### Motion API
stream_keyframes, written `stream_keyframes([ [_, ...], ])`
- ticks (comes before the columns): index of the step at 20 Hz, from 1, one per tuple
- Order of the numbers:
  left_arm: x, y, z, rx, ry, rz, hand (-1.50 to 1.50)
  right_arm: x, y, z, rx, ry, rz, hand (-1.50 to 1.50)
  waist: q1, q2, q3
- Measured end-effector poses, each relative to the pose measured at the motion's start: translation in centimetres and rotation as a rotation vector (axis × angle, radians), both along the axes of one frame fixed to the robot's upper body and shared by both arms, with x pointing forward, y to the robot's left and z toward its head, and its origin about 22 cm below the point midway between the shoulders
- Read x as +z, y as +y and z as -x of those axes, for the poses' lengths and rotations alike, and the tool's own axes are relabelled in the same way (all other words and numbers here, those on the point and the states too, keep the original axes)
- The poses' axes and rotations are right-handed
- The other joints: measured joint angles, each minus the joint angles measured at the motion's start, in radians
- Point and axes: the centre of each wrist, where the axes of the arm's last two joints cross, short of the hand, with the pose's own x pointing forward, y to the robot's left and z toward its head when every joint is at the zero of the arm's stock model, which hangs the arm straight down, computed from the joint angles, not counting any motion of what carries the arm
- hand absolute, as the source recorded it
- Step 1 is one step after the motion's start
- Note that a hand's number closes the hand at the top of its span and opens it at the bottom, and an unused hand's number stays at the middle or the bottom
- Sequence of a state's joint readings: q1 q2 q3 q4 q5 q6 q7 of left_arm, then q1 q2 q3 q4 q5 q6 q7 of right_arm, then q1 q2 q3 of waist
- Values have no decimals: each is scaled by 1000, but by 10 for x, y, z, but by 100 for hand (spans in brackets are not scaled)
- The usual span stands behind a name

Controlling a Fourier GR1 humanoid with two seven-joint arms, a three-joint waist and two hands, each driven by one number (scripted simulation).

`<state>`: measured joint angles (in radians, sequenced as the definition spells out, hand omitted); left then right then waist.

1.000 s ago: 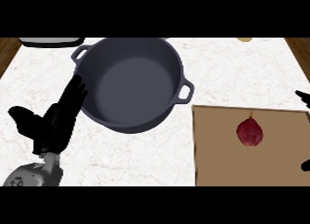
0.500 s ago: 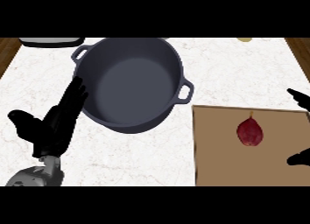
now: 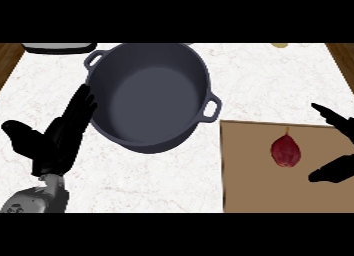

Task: Pick the pear from the tray and place it in the pot

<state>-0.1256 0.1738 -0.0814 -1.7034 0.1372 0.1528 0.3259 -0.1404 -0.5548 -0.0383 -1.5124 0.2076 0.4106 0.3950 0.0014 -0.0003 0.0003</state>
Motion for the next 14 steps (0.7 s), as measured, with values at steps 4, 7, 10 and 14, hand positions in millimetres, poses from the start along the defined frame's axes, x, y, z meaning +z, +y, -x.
stream_keyframes([
  [4, -3, -5, 0, 1, -1, 0, 0, -9, 7, -12, 7, 24, 17, -150, 1, 0, 0],
  [7, -7, -6, -2, 4, -12, -3, 0, -18, 14, -21, 28, 41, 44, -150, 2, 0, 1],
  [10, -7, 0, 1, -5, -12, -2, 0, -23, 18, -26, 29, 70, 72, -150, 3, 0, 1],
  [14, -5, -6, -1, -9, -5, 1, 0, -35, 24, -30, 37, 115, 109, -150, 2, 0, 0],
])
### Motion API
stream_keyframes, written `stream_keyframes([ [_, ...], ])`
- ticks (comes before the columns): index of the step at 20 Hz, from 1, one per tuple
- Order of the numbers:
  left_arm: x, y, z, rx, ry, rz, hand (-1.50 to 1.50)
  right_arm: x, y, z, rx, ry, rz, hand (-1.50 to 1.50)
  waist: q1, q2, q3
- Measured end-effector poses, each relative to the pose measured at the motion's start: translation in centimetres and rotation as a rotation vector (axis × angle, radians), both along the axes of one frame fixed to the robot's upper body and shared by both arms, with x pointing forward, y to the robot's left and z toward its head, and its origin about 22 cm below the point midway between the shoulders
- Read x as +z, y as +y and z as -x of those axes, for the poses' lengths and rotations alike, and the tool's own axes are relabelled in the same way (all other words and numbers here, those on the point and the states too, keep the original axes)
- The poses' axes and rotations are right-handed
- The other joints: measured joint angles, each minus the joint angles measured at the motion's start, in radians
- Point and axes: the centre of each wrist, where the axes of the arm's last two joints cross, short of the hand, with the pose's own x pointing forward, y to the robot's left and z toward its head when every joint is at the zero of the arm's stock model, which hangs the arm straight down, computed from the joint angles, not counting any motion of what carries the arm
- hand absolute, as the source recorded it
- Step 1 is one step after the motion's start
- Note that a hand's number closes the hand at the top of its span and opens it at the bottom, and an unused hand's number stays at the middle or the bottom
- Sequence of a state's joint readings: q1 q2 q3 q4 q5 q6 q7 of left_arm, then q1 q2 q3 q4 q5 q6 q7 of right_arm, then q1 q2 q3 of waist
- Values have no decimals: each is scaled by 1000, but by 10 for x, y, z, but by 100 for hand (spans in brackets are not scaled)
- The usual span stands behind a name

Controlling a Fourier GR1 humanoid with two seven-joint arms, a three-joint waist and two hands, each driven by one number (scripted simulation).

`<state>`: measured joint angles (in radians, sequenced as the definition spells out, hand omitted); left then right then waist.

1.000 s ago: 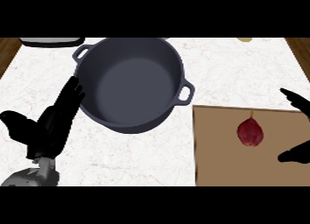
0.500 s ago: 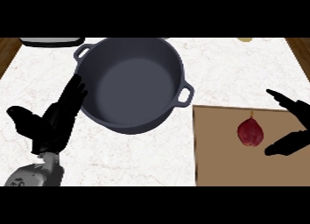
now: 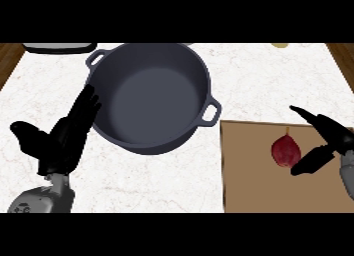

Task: Pick the pear from the tray and place it in the pot

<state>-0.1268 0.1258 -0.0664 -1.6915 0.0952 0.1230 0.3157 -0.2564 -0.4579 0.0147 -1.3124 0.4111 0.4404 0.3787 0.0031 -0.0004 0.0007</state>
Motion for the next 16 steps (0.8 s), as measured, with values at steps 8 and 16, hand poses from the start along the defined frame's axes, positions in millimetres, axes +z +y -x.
stream_keyframes([
  [8, 4, 3, -1, 2, 2, -2, 0, -20, 4, -3, 21, 48, 16, -150, -1, 0, 0],
  [16, 2, 3, -1, 9, 5, -5, 0, -28, 1, -7, 77, -84, -56, 150, -1, 0, -2],
])
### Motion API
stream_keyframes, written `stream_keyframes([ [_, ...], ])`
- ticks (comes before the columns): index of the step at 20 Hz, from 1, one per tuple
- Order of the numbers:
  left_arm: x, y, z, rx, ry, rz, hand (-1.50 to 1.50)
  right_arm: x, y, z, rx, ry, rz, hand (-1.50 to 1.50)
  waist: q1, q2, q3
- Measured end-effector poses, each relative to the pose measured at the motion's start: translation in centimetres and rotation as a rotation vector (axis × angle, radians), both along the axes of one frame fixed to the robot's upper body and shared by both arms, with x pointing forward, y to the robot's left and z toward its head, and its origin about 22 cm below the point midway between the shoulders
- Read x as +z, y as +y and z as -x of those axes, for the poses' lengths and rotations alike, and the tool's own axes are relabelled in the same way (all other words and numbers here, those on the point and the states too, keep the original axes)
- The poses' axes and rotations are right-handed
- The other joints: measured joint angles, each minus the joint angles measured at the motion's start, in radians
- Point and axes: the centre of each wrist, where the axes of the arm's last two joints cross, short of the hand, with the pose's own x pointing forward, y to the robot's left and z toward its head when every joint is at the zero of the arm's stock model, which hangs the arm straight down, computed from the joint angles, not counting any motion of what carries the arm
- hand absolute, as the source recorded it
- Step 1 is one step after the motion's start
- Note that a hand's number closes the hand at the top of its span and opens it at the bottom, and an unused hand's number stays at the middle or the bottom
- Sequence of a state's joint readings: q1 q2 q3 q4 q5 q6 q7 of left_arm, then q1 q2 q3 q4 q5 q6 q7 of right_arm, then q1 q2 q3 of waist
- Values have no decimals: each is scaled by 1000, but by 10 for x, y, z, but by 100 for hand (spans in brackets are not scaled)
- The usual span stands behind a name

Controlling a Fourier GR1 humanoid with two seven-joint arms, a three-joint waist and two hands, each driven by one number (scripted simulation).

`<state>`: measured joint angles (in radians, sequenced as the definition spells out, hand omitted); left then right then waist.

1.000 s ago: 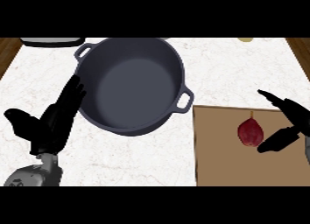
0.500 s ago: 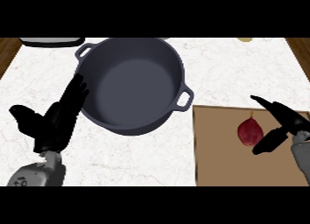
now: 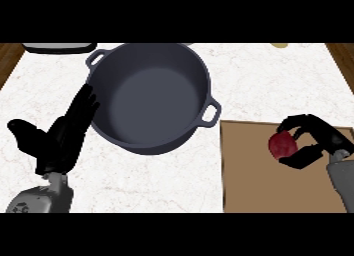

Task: Pick the pear from the tray and place it in the pot

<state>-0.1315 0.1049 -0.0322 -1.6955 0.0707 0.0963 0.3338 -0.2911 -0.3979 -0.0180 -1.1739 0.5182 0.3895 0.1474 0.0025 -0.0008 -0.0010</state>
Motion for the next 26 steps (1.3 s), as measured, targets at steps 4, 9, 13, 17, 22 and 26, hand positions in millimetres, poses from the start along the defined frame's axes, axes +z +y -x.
stream_keyframes([
  [4, 5, 2, 2, -1, 4, 7, 0, -5, -1, 0, 5, -34, -5, 150, 0, 0, 1],
  [9, 6, 3, 2, 0, 7, 3, 0, -12, 45, -1, -111, -40, 33, 150, -6, -7, -5],
  [13, 3, 4, 3, 10, 19, -1, 0, -21, 90, 3, -329, -21, 104, 150, -15, -21, -18],
  [17, 2, 3, 3, 8, 26, -6, 0, -22, 130, 7, -501, -17, 211, 150, -14, -28, -20],
  [22, -2, 1, 4, 4, 39, -5, 0, -4, 175, 10, -629, -115, 352, 150, -4, -32, -15],
  [26, -3, -1, 2, -2, 41, -6, 0, 27, 210, 13, -608, -284, 405, 150, 2, -34, -12],
])
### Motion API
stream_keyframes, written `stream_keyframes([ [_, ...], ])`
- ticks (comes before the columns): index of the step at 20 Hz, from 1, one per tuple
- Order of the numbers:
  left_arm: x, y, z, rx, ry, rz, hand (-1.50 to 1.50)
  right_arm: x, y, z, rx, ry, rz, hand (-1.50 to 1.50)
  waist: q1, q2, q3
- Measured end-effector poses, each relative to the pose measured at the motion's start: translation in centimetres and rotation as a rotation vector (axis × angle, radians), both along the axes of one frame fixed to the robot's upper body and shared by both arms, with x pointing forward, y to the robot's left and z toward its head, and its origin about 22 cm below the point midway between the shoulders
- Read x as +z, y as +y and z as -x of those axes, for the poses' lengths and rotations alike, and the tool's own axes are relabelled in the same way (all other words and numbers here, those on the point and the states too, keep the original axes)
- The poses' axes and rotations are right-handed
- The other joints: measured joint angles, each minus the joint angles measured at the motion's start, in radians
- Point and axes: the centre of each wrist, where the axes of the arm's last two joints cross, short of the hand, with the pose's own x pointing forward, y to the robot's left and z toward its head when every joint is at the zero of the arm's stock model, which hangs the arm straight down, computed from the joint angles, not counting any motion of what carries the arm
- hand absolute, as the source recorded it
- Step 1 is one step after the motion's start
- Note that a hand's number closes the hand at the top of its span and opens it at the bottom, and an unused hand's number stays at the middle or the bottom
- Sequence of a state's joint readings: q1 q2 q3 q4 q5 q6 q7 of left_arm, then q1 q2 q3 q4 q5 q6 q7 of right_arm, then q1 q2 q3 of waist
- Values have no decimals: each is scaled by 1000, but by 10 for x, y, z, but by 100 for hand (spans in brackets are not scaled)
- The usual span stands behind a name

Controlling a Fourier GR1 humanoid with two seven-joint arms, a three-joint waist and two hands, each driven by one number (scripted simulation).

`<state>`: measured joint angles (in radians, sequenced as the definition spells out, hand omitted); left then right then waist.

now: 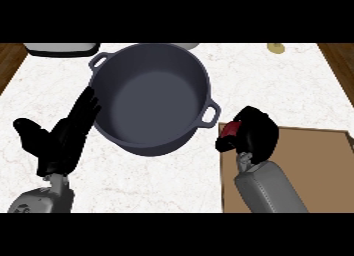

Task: Pick the pear from the tray and place it in the pot

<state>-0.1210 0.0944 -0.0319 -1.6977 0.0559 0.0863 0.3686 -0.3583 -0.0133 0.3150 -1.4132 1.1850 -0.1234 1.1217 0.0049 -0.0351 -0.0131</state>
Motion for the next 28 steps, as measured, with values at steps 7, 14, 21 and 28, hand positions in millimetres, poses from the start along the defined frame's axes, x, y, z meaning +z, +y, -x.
stream_keyframes([
  [7, -1, -2, -3, -8, 4, -2, 0, 68, 53, 12, 107, -294, 166, 150, 12, -5, 2],
  [14, 1, -9, -6, -41, -13, -1, 0, 128, 82, 16, 163, -502, 246, 150, 42, 9, 5],
  [21, 5, -16, -12, -72, -28, 4, 0, 169, 86, -6, 114, -522, 251, 150, 70, 25, 7],
  [28, 9, -20, -15, -88, -39, 5, 0, 187, 82, -37, 43, -452, 243, 150, 93, 36, 8],
])
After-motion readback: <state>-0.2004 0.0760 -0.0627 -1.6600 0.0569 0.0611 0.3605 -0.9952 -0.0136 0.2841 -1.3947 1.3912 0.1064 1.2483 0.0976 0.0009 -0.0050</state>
